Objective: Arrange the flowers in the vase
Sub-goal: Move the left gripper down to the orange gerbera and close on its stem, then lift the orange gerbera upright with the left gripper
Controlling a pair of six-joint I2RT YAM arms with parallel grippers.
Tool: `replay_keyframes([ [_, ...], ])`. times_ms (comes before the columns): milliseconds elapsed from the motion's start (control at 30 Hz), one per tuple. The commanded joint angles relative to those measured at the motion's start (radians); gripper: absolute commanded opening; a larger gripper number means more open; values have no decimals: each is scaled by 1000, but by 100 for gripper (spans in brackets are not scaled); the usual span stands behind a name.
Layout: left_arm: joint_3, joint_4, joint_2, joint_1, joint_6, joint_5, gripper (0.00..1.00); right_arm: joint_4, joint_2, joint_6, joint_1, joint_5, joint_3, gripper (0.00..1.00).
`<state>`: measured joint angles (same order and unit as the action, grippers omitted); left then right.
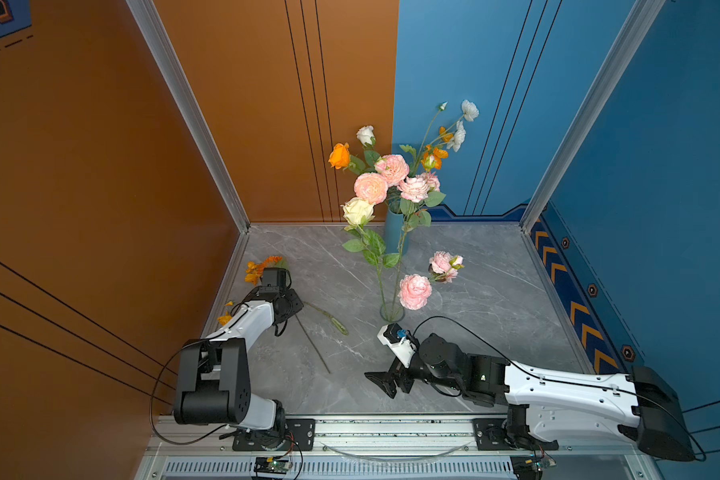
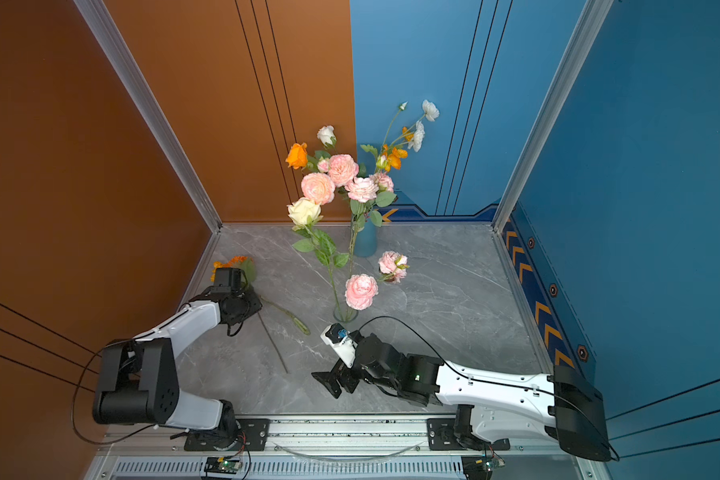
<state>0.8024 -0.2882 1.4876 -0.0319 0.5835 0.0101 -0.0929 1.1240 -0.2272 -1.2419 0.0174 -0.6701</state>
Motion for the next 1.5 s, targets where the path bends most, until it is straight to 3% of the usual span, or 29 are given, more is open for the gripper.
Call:
replay_keyframes([
  [0,33,-28,46,-5,-28,49,35,-52,12,-15,-11,-18,-32,100],
  [367,83,1,159,4,-51,87,30,-47,14,-2,-7,-17,-39,100],
  [700,189,-111,253,7,-101,100,24,-42,6,4,13,-25,-41,100],
  [867,218,-141,267,10,-117,87,10,-42,3,4,22,-31,-37,100],
  [1000,221,-163,236,13,-126,77,0,-37,0,4,30,-36,-36,100],
  [1467,205,-292,-148,20,-168,54,0,-38,19,13,46,-62,-53,100],
])
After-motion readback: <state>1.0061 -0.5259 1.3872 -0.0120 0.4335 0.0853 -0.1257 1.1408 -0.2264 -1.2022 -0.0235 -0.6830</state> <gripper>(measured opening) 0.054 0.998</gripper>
